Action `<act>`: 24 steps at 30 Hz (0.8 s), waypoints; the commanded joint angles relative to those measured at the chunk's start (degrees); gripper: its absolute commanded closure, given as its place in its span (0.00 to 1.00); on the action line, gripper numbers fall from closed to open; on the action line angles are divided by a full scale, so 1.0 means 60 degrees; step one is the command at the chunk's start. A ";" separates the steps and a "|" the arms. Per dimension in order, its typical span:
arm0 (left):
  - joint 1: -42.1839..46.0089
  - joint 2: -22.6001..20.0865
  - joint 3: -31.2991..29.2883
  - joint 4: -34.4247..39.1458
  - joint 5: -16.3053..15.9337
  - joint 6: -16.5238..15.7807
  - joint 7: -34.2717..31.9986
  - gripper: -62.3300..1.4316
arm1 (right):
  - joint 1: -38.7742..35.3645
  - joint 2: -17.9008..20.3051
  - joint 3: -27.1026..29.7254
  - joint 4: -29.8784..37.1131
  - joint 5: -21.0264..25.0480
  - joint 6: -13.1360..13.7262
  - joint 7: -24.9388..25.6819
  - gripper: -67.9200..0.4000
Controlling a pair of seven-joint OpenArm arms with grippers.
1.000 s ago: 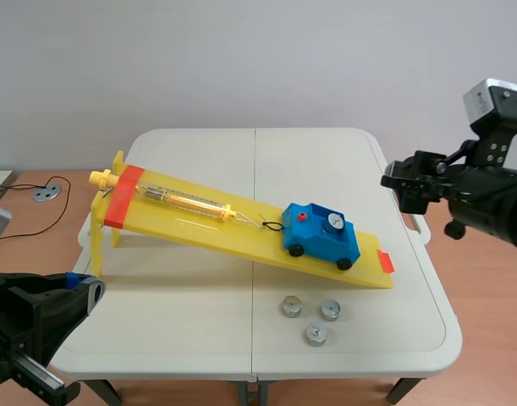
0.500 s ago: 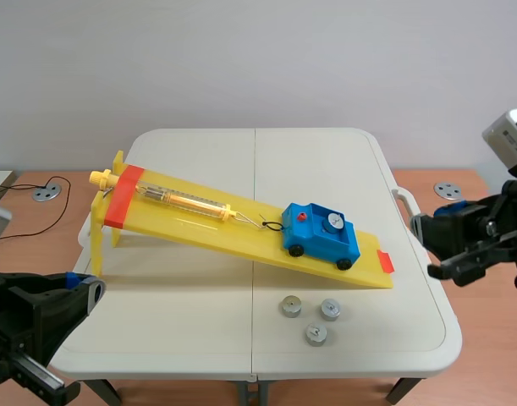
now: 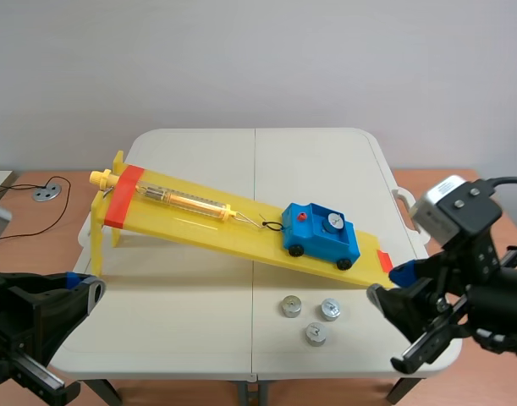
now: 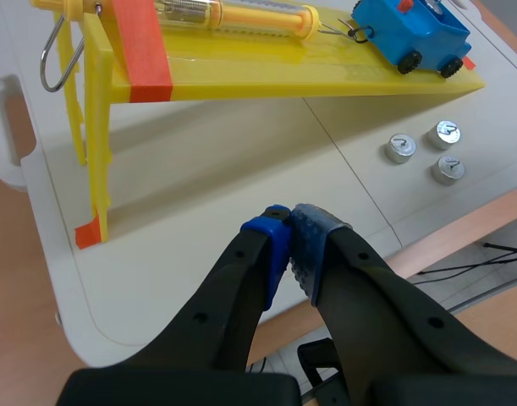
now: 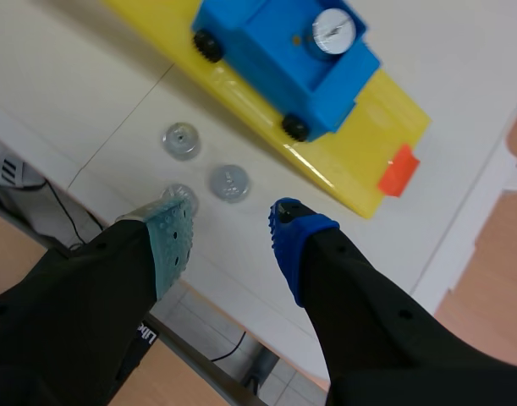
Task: Place the four metal weights on the blue cart on the ramp.
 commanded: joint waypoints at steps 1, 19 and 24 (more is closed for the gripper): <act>-0.0058 0.0073 -0.0124 0.0590 -0.0707 -0.0197 -0.0994 0.90 | 0.0765 0.0229 -0.0240 0.0091 -0.0080 0.0240 0.1351 0.66; -0.0058 0.0073 -0.0124 0.0590 -0.0707 -0.0197 -0.0991 0.90 | 0.2426 -0.1118 -0.1865 -0.2656 -0.1851 -0.0477 0.2510 0.66; -0.0058 0.0076 -0.0124 0.0590 -0.0707 -0.0197 -0.0991 0.90 | 0.2688 -0.1406 -0.2131 -0.3202 -0.1989 -0.0692 0.2645 0.66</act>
